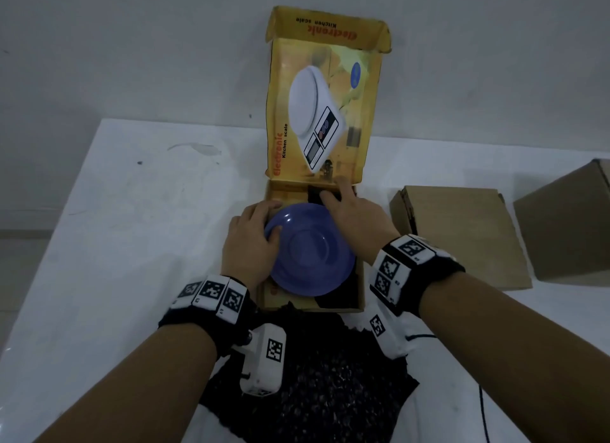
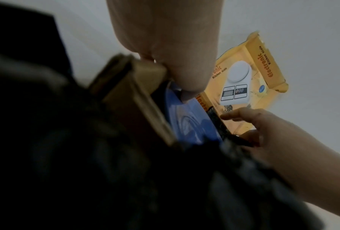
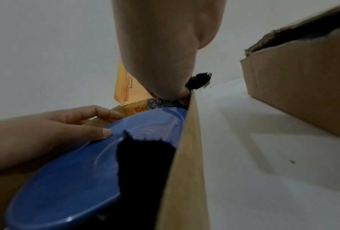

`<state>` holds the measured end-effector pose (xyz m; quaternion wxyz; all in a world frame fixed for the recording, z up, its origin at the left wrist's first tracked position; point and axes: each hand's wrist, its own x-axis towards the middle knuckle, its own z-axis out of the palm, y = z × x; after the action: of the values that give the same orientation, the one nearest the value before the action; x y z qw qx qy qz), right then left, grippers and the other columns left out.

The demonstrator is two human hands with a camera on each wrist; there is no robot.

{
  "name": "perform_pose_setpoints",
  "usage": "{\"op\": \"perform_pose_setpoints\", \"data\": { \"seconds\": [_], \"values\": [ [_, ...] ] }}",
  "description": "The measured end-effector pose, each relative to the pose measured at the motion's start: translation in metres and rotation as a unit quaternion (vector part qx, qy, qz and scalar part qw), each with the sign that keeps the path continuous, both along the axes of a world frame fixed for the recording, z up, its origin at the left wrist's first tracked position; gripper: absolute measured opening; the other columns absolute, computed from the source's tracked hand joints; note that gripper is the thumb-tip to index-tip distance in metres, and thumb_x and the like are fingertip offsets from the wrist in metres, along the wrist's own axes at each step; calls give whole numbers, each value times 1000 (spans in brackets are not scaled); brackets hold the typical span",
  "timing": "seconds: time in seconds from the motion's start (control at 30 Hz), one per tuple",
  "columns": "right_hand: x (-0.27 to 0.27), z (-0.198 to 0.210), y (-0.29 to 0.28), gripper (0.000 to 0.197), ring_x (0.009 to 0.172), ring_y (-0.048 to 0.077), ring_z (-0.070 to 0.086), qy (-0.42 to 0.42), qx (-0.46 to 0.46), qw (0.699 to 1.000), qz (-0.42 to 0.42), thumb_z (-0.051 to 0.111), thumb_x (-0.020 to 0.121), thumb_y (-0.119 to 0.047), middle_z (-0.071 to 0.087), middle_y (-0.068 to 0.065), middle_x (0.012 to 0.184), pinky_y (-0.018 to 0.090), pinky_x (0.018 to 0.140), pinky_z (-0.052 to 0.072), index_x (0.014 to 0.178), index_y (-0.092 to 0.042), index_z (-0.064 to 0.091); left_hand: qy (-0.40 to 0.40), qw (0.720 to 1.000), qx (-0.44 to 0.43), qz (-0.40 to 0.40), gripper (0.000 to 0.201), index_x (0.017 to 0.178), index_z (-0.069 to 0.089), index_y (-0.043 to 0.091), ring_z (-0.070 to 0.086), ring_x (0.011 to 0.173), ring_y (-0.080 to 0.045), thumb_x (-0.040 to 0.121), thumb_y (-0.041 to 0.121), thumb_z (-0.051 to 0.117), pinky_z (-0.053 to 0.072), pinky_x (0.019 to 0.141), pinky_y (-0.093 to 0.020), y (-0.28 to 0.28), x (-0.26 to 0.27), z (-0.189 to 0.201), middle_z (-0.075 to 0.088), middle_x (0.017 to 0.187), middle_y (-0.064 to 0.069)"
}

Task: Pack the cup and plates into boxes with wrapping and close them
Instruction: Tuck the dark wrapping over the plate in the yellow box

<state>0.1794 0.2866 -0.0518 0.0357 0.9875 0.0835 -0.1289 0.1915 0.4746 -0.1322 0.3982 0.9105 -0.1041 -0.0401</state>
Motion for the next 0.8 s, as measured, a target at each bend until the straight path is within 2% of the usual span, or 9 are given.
{"op": "perform_pose_setpoints", "data": {
  "seconds": [0.1,0.17,0.3,0.37,0.47,0.53,0.6,0.7,0.8],
  "values": [
    [5,-6,3,37,113,33,50,-22,-56,998,37,40,95,-5,44,14,134,39,85,41,131,-7,43,-2,1000,1,-1,40,126,53,25,52,104,-32,86,21,55,40,90,-37,1,-1,0,56,127,-3],
    [6,-5,2,27,122,31,39,-27,-106,992,56,39,96,-10,57,8,120,37,91,36,118,-9,55,-2,1000,2,-1,41,126,53,24,52,104,-32,85,25,51,40,90,-37,1,-1,1,56,127,-3],
    [10,3,0,22,116,29,43,-1,-142,988,66,41,95,-10,66,4,103,36,92,33,97,-13,63,-2,1000,2,4,41,127,53,24,51,104,-32,86,23,52,39,92,-37,0,-1,1,55,128,-3],
    [14,5,1,20,110,30,50,25,-105,992,65,41,94,-6,66,9,105,36,86,37,103,-9,59,-6,1000,-2,4,42,127,53,25,52,103,-32,85,25,51,39,90,-36,1,-1,1,56,128,-3],
    [17,5,-2,28,98,35,59,76,-12,997,30,43,92,-2,62,16,107,35,68,39,118,-6,48,-8,1000,-8,4,41,126,53,26,53,103,-32,85,26,51,41,87,-37,0,0,-1,57,126,-3],
    [17,5,-1,22,98,35,60,82,-15,996,20,39,95,-3,62,16,109,35,67,39,113,-6,50,-6,1000,-5,7,40,126,53,25,53,103,-33,85,26,51,42,87,-38,1,0,-1,57,125,-3],
    [17,4,2,21,103,34,59,49,-50,997,28,39,96,-5,62,13,112,37,70,40,112,-8,52,-4,1000,-6,8,42,125,53,25,53,103,-32,83,31,48,44,87,-40,2,-1,-1,57,125,-3],
    [15,-3,-2,26,118,31,45,-6,-104,993,61,45,95,-14,56,8,122,39,87,38,118,-16,55,0,1000,-4,6,44,125,52,27,53,104,-32,82,32,47,45,89,-41,3,0,-1,57,125,-2],
    [11,-7,-5,9,102,28,54,-69,-133,986,74,66,82,-19,66,4,97,37,81,43,90,-17,69,-4,1000,3,7,44,126,52,27,53,103,-32,82,30,47,43,88,-39,4,0,-2,57,125,-2]
  ]
}}
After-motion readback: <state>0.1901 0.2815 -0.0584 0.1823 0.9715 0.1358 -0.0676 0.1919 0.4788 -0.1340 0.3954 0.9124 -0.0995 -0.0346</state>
